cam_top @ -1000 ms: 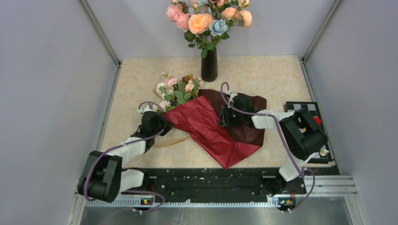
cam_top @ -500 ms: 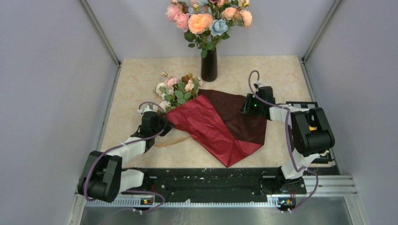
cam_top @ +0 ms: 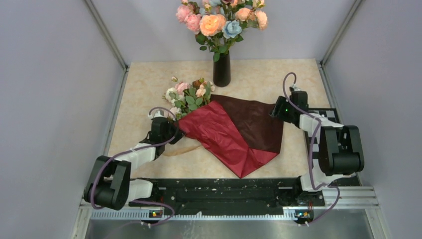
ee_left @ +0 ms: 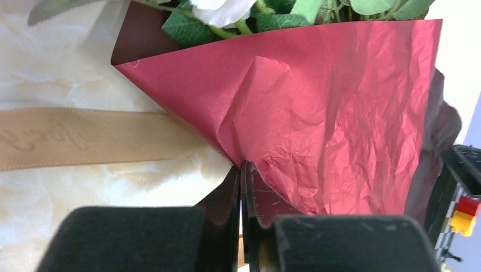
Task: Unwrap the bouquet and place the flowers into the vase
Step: Unfold the wrapping paper at the center of the board.
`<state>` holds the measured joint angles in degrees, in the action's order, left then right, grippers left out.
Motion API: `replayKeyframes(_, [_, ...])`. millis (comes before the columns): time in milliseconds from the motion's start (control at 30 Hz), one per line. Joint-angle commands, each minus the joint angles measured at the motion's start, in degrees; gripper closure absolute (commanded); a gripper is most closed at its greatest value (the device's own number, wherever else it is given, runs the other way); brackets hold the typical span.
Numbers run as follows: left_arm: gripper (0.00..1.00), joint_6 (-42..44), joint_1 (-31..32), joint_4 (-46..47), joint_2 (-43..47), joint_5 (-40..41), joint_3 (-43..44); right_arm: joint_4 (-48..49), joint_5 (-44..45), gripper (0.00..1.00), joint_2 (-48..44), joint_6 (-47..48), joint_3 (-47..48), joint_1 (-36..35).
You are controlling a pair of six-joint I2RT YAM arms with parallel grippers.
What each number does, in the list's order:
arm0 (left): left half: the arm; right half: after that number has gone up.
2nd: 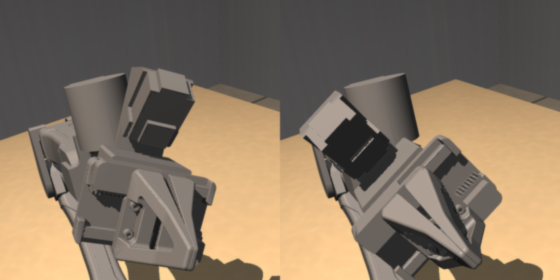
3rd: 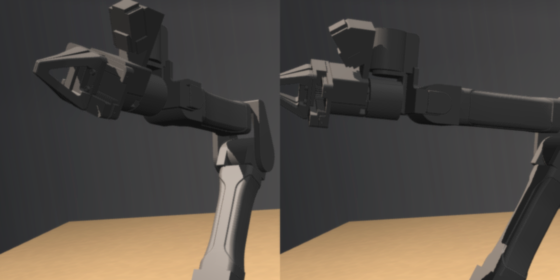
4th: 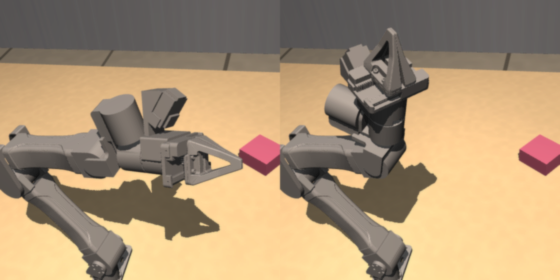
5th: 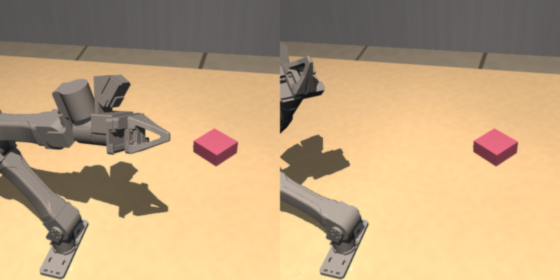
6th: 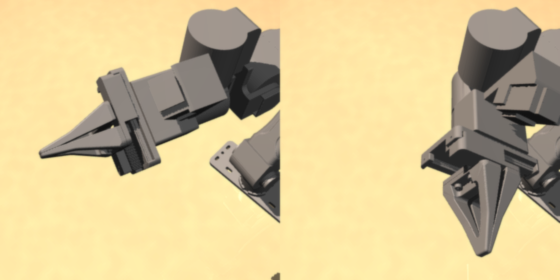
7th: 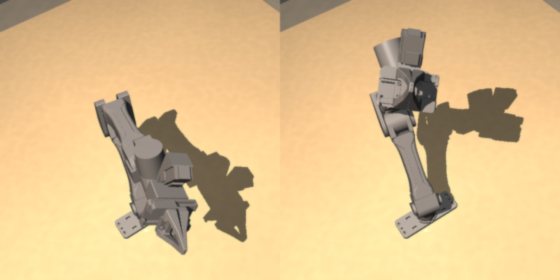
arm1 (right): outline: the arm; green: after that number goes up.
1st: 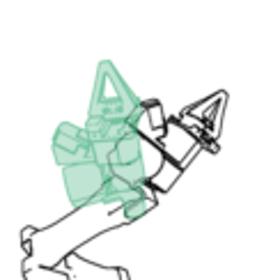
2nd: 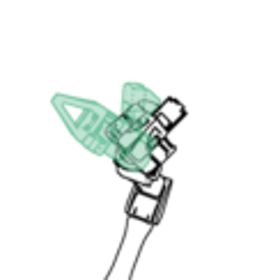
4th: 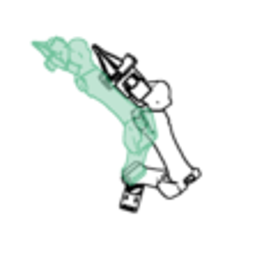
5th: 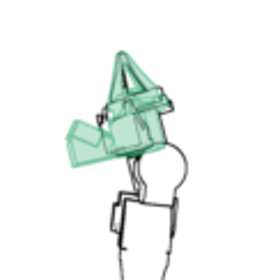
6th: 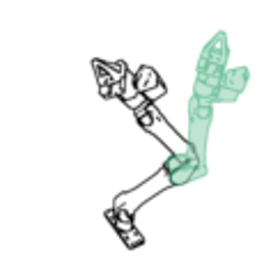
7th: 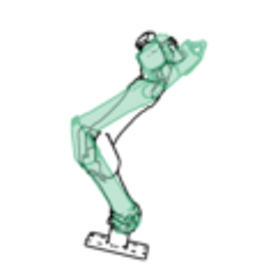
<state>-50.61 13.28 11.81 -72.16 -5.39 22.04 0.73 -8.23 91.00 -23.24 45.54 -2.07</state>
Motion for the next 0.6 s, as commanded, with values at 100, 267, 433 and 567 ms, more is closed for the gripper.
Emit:
replayKeyframes(100, [0.61,2.9,-0.01,-1.34,4.92,0.47,2.63,2.22,-14.81,0.39,-10.9,2.04,-2.52,-0.84])
replayKeyframes(267, [0.22,5.8,-0.01,-8.98,11.04,3.52,3.73,2.53,-20.97,0.32,-15.7,3.5,-4.55,-7.43])
replayKeyframes(433, [0.02,8.65,-0.01,-16.81,16.89,4.54,4.78,5.89,-21.75,0.29,-17.0,2.36,-7.04,-16.44])
replayKeyframes(567, [0.01,12.83,-0.05,-23.44,18.56,1.53,7.89,7.77,-21.58,0.29,-13.14,1.61,-7.48,-21.15])
